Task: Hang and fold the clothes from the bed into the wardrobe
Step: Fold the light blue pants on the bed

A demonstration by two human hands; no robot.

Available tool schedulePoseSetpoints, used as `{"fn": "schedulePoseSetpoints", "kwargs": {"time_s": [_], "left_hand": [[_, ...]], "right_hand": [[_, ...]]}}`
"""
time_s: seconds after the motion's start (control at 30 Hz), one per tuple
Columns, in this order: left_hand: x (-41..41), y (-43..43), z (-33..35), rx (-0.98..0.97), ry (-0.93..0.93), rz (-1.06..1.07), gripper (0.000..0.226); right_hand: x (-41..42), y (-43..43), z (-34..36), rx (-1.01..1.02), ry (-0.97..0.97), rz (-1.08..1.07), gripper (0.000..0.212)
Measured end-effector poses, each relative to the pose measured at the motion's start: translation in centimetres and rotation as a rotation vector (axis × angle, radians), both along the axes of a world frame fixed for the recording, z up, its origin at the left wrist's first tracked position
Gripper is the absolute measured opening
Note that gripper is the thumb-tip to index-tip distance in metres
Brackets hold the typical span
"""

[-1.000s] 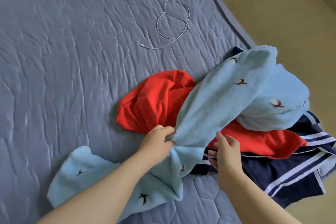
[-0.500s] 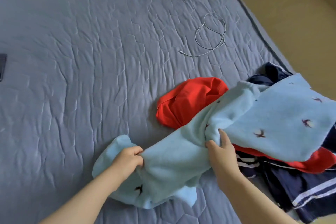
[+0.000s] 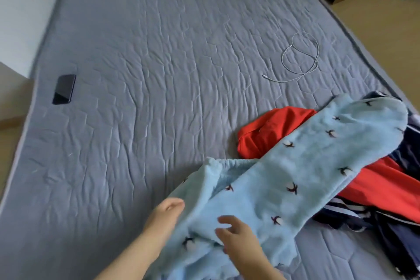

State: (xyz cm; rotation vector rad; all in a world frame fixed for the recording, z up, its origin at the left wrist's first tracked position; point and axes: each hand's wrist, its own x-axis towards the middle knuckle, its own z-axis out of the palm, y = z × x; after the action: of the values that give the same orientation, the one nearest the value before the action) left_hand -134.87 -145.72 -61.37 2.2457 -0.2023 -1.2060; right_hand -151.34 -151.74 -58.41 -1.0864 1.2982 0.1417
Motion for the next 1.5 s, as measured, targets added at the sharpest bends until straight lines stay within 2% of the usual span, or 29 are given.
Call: {"fn": "schedulePoseSetpoints", "kwargs": {"time_s": [0.07, 0.17, 0.3, 0.37, 0.43, 0.47, 0.5, 0.57, 0.6, 0.67, 0.73, 0.83, 0.9, 0.97, 1.03, 1.1, 1.13, 1.2, 1.23, 1.27, 1.3, 1.33, 1.43, 1.5], "left_hand": [[-1.2, -1.4, -0.2, 0.009, 0.002, -0.123, 0.006], [-3.2, -3.4, -1.1, 0.011, -0.107, -0.282, 0.036], [-4.4, -5.4, -2.2, -0.001, -0.321, -0.378, 0.065], [-4.8, -6.3, -2.9, 0.015, -0.307, -0.342, 0.073], [-5.4, -6.3, -3.3, 0.131, -0.275, -0.392, 0.078], [-5.9, -6.1, -3.6, 0.216, -0.359, -0.504, 0.079], [-6.5, -5.9, -4.0, 0.263, -0.520, -0.644, 0.080], [-7.6, -5.9, -4.4, 0.206, -0.754, -0.865, 0.083], [-8.0, -6.2, -4.6, 0.163, -0.763, -0.938, 0.085], [-8.2, -6.8, -5.5, 0.152, -0.635, -1.023, 0.084], [-8.0, -7.3, -6.1, 0.185, -0.446, -1.008, 0.076], [-8.0, -7.5, -6.2, 0.057, -0.291, -0.892, 0.038], [-7.8, -7.3, -6.0, -0.035, -0.107, -0.655, 0.014], [-6.8, -6.6, -5.6, -0.082, 0.086, -0.288, 0.021], [-6.0, -6.2, -4.6, -0.123, 0.271, 0.065, 0.015], [-5.5, -6.7, -3.4, -0.193, 0.373, 0.235, 0.007], [-5.4, -7.0, -3.0, -0.231, 0.388, 0.217, 0.012], [-5.2, -7.5, -2.4, -0.207, 0.359, 0.028, 0.023], [-5.0, -7.7, -2.1, -0.150, 0.333, -0.100, 0.038], [-4.9, -7.6, -2.1, -0.072, 0.306, -0.244, 0.053], [-4.8, -7.3, -2.3, 0.001, 0.279, -0.391, 0.062], [-4.9, -7.0, -2.4, 0.050, 0.253, -0.512, 0.062], [-5.0, -5.9, -2.7, 0.031, 0.188, -0.599, 0.036], [-5.1, -5.0, -2.7, 0.017, 0.150, -0.673, 0.040]], "right_hand": [[-1.3, -1.2, 0.0, -0.078, 0.091, -0.040, 0.017], [-3.8, -2.9, -0.3, -0.160, 0.213, -0.070, 0.021], [-6.0, -5.0, -1.8, -0.253, 0.341, -0.145, 0.046], [-6.5, -6.3, -2.6, -0.357, 0.439, -0.171, 0.057], [-6.8, -7.5, -3.3, -0.436, 0.526, -0.174, 0.066], [-6.9, -8.2, -3.8, -0.444, 0.557, -0.177, 0.070], [-7.2, -8.9, -4.5, -0.440, 0.573, -0.190, 0.074], [-7.7, -10.3, -5.6, -0.440, 0.532, -0.285, 0.079], [-8.0, -11.0, -6.0, -0.452, 0.478, -0.354, 0.081], [-8.5, -12.0, -7.0, -0.446, 0.367, -0.433, 0.084], [-8.9, -12.3, -7.5, -0.405, 0.333, -0.410, 0.083], [-9.6, -12.7, -7.8, -0.374, 0.350, -0.327, 0.065], [-9.4, -12.4, -7.3, -0.386, 0.338, -0.322, 0.045], [-8.4, -11.3, -6.0, -0.335, 0.241, -0.361, 0.030], [-6.8, -9.5, -4.4, -0.179, 0.085, -0.327, 0.025], [-5.4, -7.5, -2.7, 0.044, -0.077, -0.180, 0.017], [-4.9, -6.3, -2.3, 0.161, -0.140, -0.060, 0.015], [-4.0, -3.9, -1.7, 0.390, -0.189, 0.294, 0.017], [-4.2, -2.9, -1.6, 0.471, -0.185, 0.427, 0.019], [-3.8, -2.0, -1.8, 0.514, -0.211, 0.444, 0.021], [-4.0, -1.5, -1.7, 0.510, -0.261, 0.362, 0.023], [-4.3, -1.4, -1.5, 0.478, -0.267, 0.192, 0.023], [-4.2, -2.9, -2.6, 0.129, 0.013, -0.221, 0.021], [-4.4, -4.4, -3.1, -0.049, 0.142, -0.345, 0.015]]}}
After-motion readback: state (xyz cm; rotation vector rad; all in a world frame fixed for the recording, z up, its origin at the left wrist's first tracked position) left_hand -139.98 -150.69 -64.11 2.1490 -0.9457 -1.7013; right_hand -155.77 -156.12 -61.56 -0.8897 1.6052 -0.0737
